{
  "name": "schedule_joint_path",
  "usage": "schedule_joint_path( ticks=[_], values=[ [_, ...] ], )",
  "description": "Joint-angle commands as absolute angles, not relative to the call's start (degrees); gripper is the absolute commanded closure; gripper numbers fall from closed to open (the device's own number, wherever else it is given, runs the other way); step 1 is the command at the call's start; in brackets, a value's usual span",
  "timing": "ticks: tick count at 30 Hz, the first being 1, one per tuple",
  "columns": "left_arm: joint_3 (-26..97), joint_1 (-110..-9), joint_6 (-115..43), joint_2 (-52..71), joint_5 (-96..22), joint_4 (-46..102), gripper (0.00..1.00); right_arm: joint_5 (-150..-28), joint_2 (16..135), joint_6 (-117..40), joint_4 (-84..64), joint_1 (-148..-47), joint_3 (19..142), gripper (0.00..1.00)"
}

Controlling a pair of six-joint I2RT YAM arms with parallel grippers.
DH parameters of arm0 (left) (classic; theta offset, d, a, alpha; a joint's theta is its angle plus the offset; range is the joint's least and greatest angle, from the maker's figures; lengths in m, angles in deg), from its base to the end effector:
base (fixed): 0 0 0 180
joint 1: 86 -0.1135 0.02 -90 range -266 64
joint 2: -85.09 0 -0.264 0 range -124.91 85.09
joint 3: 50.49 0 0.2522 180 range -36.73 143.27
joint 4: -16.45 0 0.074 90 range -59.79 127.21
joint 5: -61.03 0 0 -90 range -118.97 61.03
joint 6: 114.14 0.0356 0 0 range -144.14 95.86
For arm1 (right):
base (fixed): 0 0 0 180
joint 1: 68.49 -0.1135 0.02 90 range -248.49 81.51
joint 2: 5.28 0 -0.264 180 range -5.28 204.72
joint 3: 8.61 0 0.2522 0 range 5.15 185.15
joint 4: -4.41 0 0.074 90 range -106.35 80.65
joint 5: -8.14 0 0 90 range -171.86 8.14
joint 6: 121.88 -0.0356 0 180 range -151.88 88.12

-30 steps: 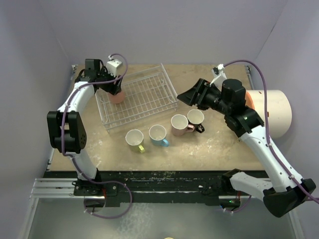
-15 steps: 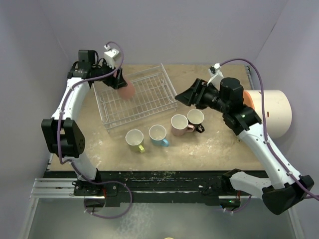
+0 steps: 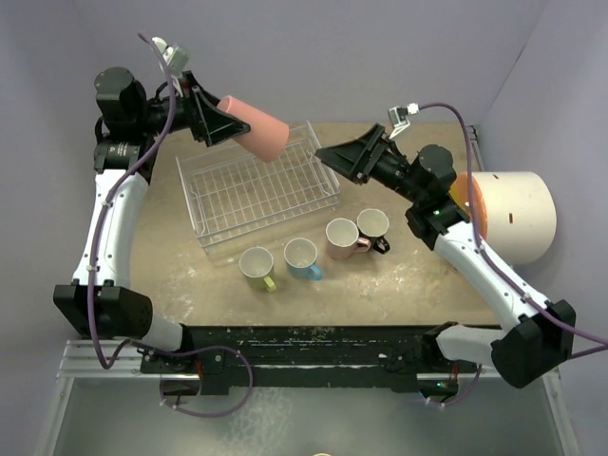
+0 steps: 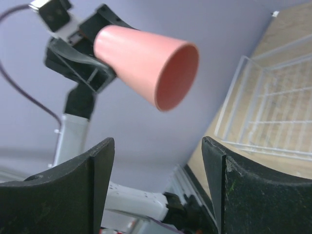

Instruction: Unload the cups from the dish rack

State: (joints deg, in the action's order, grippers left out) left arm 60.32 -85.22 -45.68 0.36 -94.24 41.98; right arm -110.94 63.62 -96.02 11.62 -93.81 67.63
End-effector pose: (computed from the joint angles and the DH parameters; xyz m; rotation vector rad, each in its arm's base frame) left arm 0.3107 -0.0366 0.4881 0.6494 1.5674 -1.1736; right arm 0.2428 0.1340 0.4184 0.0237 1.5543 1.6124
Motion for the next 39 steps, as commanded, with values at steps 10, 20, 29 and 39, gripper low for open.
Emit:
schedule_joint_path(
  ticks=[10, 20, 29, 39],
  values=[
    [54.5, -85.4, -70.2, 4.8, -97.7, 21.5, 1.00, -104.0, 73.7, -109.6, 34.8, -103.8, 74.2, 0.26],
    [51.5, -85.3, -71.4, 6.4, -97.3, 21.4, 1.00, -104.5, 80.4, -117.8, 50.2, -105.7, 76.7, 0.43],
    [51.2, -85.1, -62.0, 6.9, -96.2, 30.4, 0.94, -105.3, 83.5, -119.6, 51.2, -107.1, 80.6, 0.95],
    [59.3, -89.4, -18.5, 5.7, -77.2, 72.4, 0.04, -111.3, 67.1, -85.4, -5.8, -97.2, 86.2, 1.00]
  ],
)
